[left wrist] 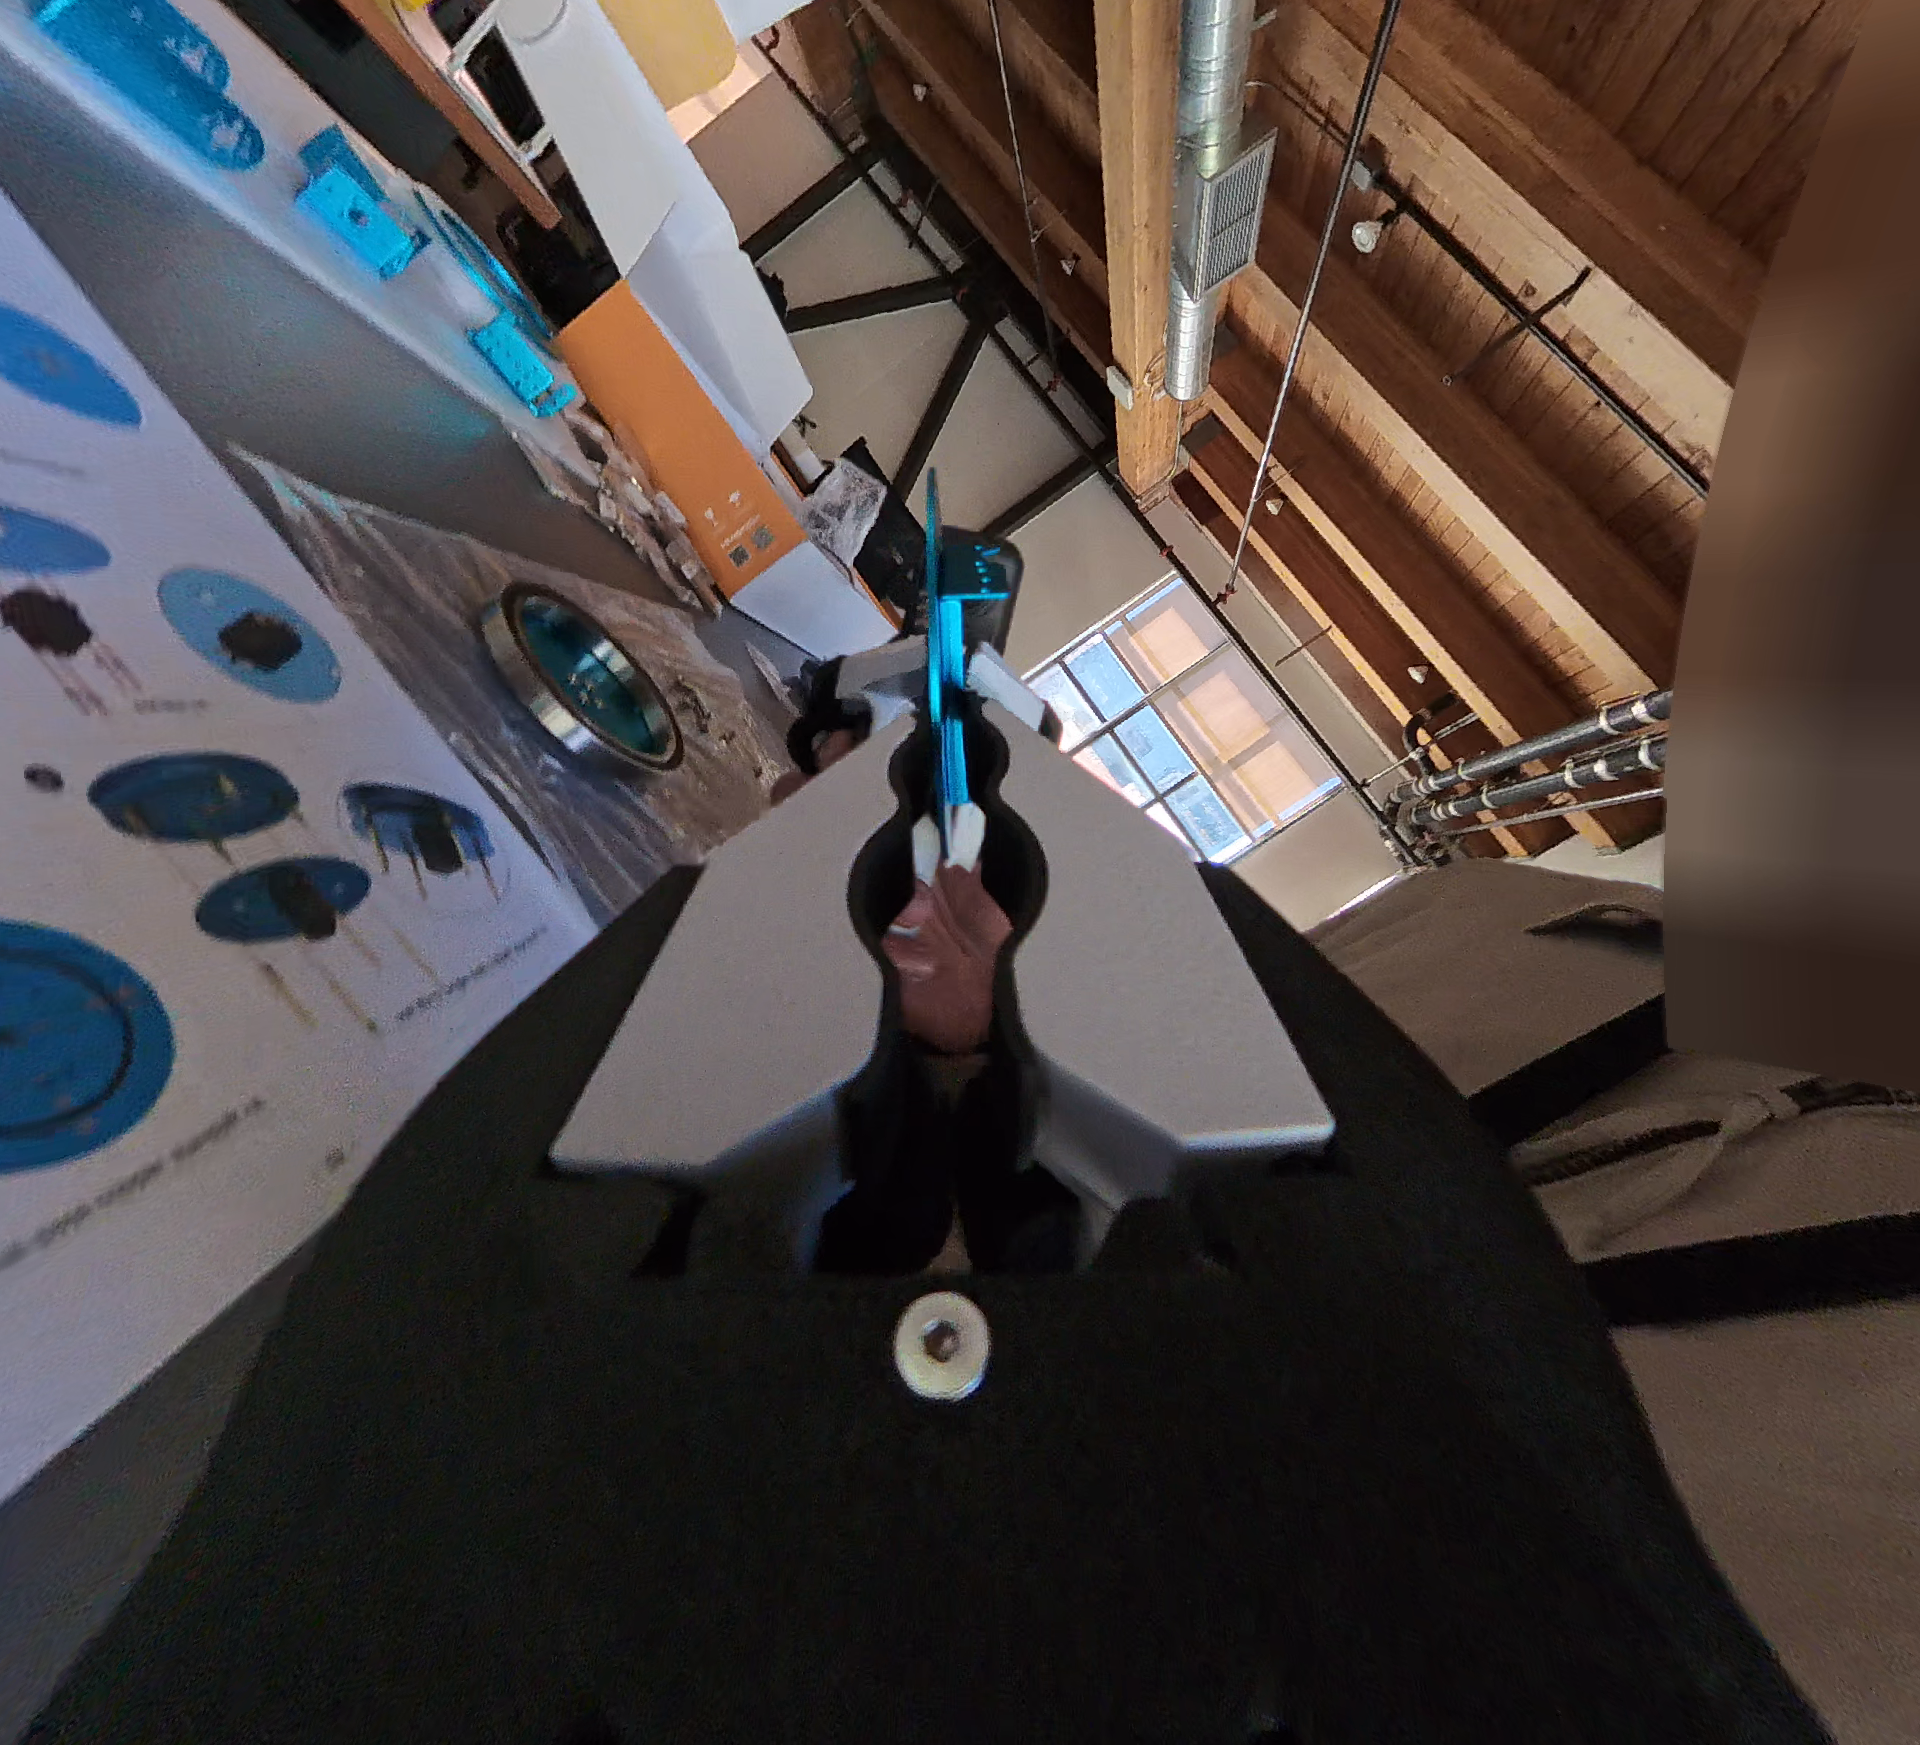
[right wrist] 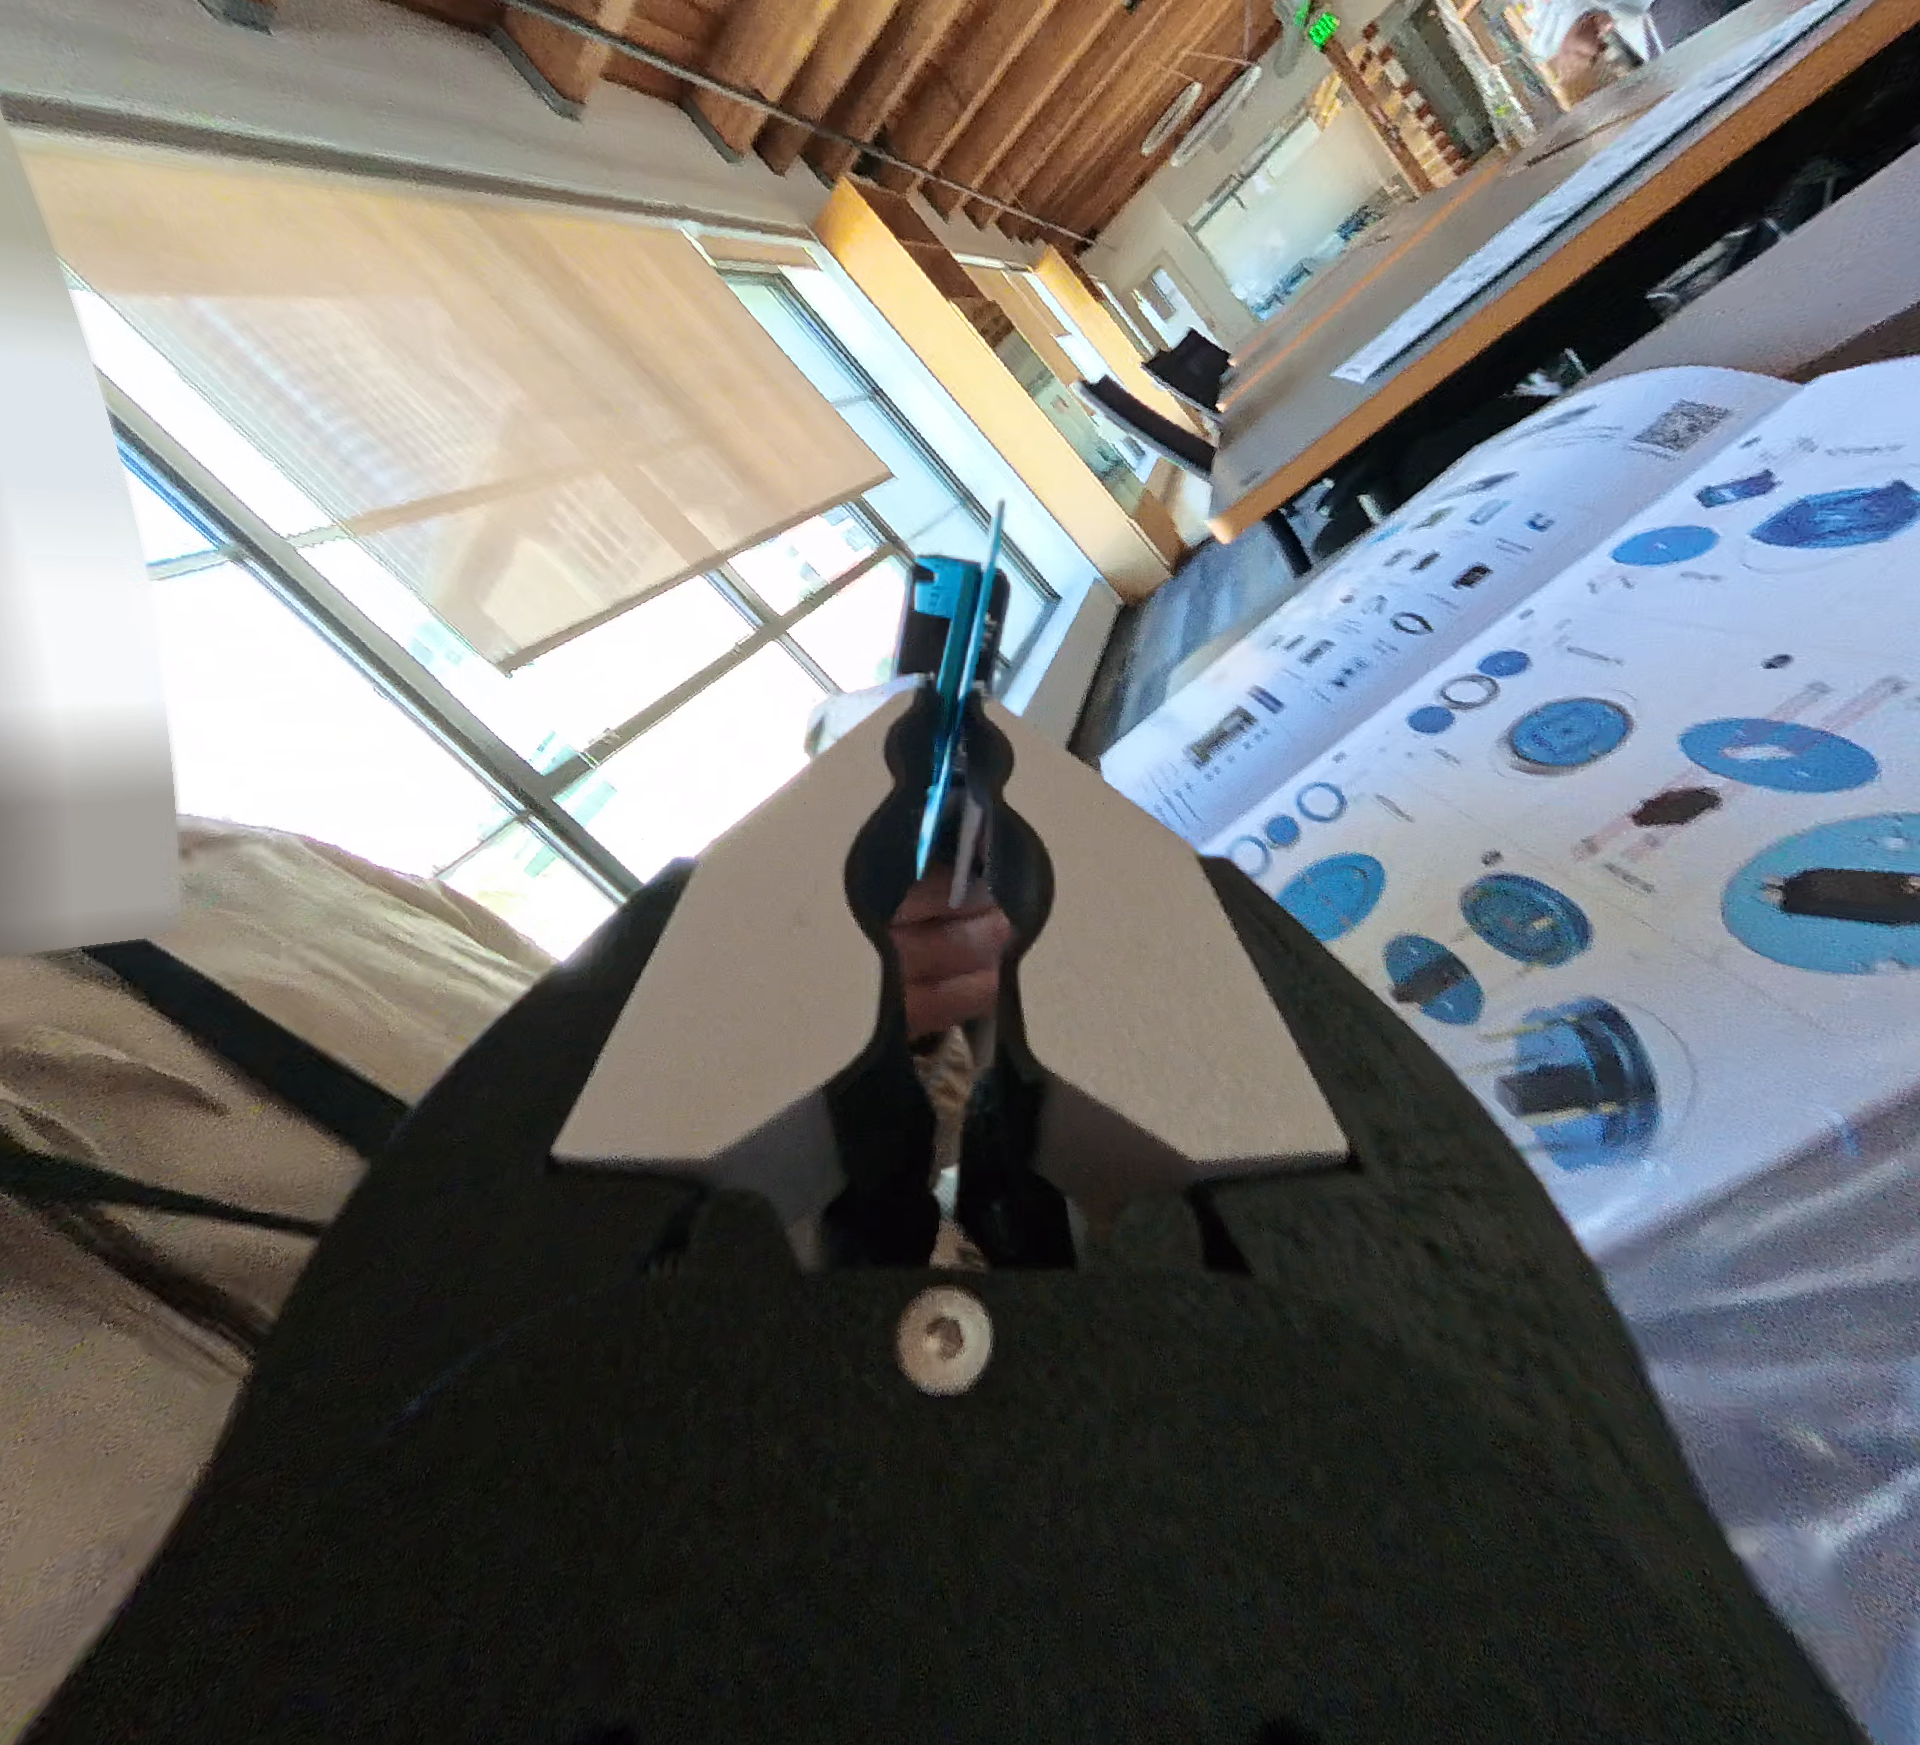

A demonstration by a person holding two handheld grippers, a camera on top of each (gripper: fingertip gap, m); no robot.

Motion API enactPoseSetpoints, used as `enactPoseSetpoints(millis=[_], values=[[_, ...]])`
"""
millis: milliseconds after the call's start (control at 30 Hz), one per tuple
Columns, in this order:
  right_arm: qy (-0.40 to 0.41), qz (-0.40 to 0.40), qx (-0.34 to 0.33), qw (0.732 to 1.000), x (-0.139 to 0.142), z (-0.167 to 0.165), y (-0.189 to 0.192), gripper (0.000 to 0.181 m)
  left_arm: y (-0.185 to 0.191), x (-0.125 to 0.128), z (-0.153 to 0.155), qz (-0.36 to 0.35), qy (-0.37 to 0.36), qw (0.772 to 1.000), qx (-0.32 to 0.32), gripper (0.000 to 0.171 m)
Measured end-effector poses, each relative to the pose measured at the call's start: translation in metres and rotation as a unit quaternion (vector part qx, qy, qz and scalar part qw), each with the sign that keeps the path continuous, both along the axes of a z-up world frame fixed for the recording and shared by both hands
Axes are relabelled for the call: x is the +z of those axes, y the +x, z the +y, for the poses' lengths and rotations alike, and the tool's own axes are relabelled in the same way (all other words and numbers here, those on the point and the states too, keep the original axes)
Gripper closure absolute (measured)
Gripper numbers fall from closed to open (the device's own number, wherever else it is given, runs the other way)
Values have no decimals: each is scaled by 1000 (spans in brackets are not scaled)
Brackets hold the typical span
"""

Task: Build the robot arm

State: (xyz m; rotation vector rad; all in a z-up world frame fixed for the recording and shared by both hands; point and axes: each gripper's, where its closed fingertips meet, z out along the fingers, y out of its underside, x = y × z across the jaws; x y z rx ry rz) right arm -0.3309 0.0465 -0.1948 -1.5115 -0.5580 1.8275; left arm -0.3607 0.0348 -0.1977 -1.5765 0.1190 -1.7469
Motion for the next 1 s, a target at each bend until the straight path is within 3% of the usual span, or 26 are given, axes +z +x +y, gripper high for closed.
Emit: enactPoseSetpoints(millis=[100, 200, 267, 367, 500, 700, 900, 1000], values=[[53, -52, 4, 997, -14, -5, 0, 172, -1, -10, -6, -21, -37, 999, -31, 168], [160, -142, 10, 977, -24, -4, 6, 161, -3, -17, -7, -25, -59, 996, -61, 169], [242, -210, 19, 947, -28, 1, 13, 152, -5, -19, -3, -17, -64, 995, -71, 169], [364, -252, 34, 896, -22, 1, 16, 122, -7, -21, 1, -6, -81, 993, -87, 169], [452, -283, 59, 844, -21, 3, 11, 111, -5, -28, 6, 27, -103, 990, -97, 169], [456, -270, 111, 841, -37, 0, -2, 116, 3, -33, 9, 35, -126, 985, -111, 169], [475, -263, 96, 834, -41, 0, -4, 134, 16, -36, 7, 27, -135, 982, -130, 169], [458, -269, 94, 842, -44, 2, -1, 135, 19, -37, 10, 23, -138, 982, -128, 168]])
